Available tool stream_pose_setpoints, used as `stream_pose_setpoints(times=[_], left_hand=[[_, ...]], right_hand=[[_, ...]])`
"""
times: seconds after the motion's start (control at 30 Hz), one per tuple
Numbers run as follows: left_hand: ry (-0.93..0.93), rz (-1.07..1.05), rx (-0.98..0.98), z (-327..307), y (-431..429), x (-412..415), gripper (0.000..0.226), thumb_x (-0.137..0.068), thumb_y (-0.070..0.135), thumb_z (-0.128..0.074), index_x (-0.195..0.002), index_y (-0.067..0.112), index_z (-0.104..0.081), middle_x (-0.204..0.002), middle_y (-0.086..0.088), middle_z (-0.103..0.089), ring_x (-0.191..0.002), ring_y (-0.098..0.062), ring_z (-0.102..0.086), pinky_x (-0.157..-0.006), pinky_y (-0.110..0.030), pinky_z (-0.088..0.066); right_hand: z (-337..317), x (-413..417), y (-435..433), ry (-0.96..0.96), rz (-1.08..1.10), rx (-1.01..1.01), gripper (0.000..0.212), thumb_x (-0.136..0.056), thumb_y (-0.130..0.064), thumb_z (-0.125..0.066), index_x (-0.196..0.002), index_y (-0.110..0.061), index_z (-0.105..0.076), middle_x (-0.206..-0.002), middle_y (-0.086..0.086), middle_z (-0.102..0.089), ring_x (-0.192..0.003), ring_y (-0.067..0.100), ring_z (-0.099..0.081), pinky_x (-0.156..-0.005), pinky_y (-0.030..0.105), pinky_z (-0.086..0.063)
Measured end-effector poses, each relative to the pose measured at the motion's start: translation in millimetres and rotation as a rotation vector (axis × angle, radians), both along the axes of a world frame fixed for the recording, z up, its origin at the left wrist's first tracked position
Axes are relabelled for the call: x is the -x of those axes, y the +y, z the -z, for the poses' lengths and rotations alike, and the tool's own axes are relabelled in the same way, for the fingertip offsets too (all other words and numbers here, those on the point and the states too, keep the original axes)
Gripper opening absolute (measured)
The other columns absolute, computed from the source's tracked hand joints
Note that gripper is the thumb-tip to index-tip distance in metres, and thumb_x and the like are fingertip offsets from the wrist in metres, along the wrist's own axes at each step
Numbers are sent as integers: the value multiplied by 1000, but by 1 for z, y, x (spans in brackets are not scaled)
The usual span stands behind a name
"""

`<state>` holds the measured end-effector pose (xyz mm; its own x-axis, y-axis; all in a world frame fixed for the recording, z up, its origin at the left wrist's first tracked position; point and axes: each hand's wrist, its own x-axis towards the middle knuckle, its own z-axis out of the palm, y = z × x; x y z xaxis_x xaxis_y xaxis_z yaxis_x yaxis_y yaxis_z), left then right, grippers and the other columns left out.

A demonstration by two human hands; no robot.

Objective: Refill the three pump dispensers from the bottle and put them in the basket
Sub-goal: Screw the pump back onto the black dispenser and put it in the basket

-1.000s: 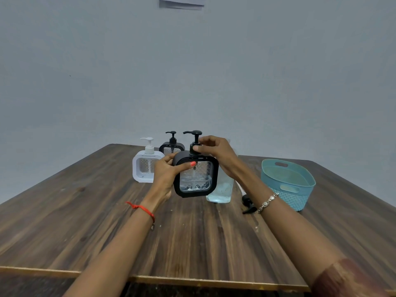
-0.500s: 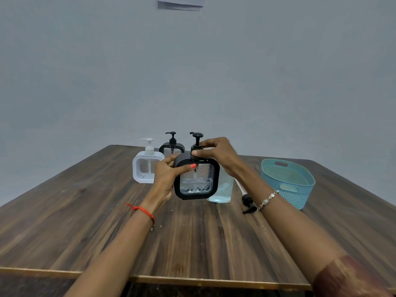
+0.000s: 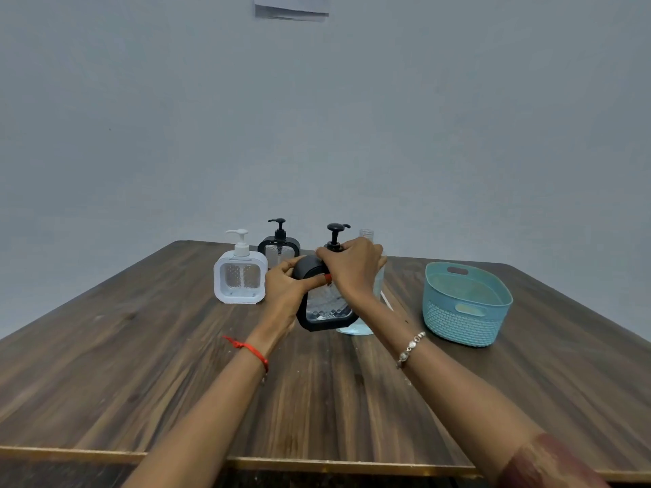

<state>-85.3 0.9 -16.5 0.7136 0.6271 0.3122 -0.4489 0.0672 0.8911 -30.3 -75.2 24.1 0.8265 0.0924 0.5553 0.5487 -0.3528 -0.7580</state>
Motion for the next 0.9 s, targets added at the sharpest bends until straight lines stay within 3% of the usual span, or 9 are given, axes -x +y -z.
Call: stream_pose_setpoints(times=[0.13,0.2,0.27,0.4,0.53,0.6,0.77,0.83,0.9], left_hand=[[4,28,46,1,6,2,43,-62,-10,-77,-101,2,-62,-83,-8,-69,-63,-10,-69,-59,-22,-57],[6,42,50,-1,10,4,41,-62,-10,-77,-97,4,-63,-84,-8,-69,-66,-13,-69,-63,-24,-58],[14,60,20,-3,11,5,38,-61,-11,-77,-91,9,-64,-85,-8,-69,-69,-15,-68,-65,-25,-59],[3,73,37,-6,11,6,35,-61,-11,-77,-87,10,-65,-83,-7,-71,-67,-14,-69,-61,-24,-57],[1,28,40,-5,7,5,38,-60,-11,-77,-91,7,-64,-81,-8,-69,-61,-10,-69,-54,-20,-54],[5,6,33,-4,4,4,42,-60,-11,-78,-97,2,-63,-81,-8,-69,-60,-8,-68,-54,-19,-54],[20,4,25,1,6,0,54,-59,-11,-78,-109,-5,-60,-85,-10,-69,-63,-10,-69,-58,-21,-55],[30,17,24,2,7,0,54,-59,-11,-78,-110,-3,-59,-85,-9,-69,-64,-10,-69,-57,-22,-56],[25,37,43,2,8,1,53,-60,-12,-77,-109,-2,-59,-84,-8,-68,-62,-9,-69,-57,-21,-56]], right_hand=[[-10,-9,-13,114,-328,28,29,-65,-30,-81,-65,-6,-64,-66,6,-64,-71,21,-58,-71,36,-43],[-20,-11,-26,220,-541,68,27,-71,-21,-80,-88,-5,-68,-81,5,-67,-71,16,-63,-70,27,-51],[-26,-13,-34,261,-649,132,24,-76,-14,-76,-95,-3,-69,-80,3,-68,-67,10,-64,-65,19,-53],[-24,-9,-33,232,-622,51,20,-73,-16,-77,-89,-5,-71,-76,1,-70,-61,3,-66,-60,16,-51],[-9,-6,-21,70,-367,40,21,-67,-36,-79,-73,-16,-73,-73,0,-72,-77,18,-69,-87,41,-49],[-3,-5,-15,23,-316,6,32,-62,-46,-77,-67,-15,-71,-70,1,-73,-77,20,-68,-91,50,-45],[0,1,-14,-57,-195,63,24,-72,-42,-74,-77,-18,-73,-81,-2,-72,-85,14,-64,-94,38,-38],[-2,3,-18,-20,-296,40,24,-74,-33,-75,-84,-11,-73,-83,3,-72,-83,17,-65,-86,37,-49],[-8,0,-28,70,-427,53,29,-76,-26,-76,-96,-6,-71,-89,2,-68,-88,17,-65,-75,23,-51]])
